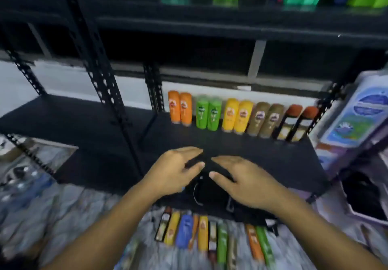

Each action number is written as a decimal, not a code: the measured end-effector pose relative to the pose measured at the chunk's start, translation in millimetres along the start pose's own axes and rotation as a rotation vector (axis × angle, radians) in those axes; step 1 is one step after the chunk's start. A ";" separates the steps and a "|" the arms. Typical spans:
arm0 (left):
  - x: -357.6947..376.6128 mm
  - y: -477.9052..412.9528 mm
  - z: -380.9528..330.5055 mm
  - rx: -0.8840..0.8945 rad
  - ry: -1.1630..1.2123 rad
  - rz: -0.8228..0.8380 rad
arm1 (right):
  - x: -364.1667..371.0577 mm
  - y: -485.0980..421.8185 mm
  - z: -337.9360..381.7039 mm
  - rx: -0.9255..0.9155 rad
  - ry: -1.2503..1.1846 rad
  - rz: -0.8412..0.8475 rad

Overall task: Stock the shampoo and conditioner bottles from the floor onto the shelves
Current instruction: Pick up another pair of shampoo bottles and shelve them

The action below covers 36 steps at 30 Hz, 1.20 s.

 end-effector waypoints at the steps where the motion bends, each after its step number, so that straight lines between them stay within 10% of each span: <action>1: 24.7 18.5 8.4 -0.057 0.014 0.076 | 28.8 11.1 -5.1 0.041 -0.037 0.059; 14: 202.7 156.1 96.1 -0.610 0.153 0.600 | 250.0 92.6 -60.0 0.469 -0.215 0.583; 27: 246.8 143.6 130.5 -0.724 0.191 0.642 | 304.8 52.2 -103.3 0.547 -0.195 0.727; 36: 403.4 141.7 282.5 -0.914 0.301 0.577 | 484.0 -28.1 -173.8 0.662 -0.363 0.789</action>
Point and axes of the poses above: each hand's wrist, its own y-axis away from the middle knuckle, its own x-axis out of the palm, z = x × y, the point moved 1 cm from there along -y, towards the middle knuckle, and after that the axes turned 2 degrees about x, right-handed, at the moved point
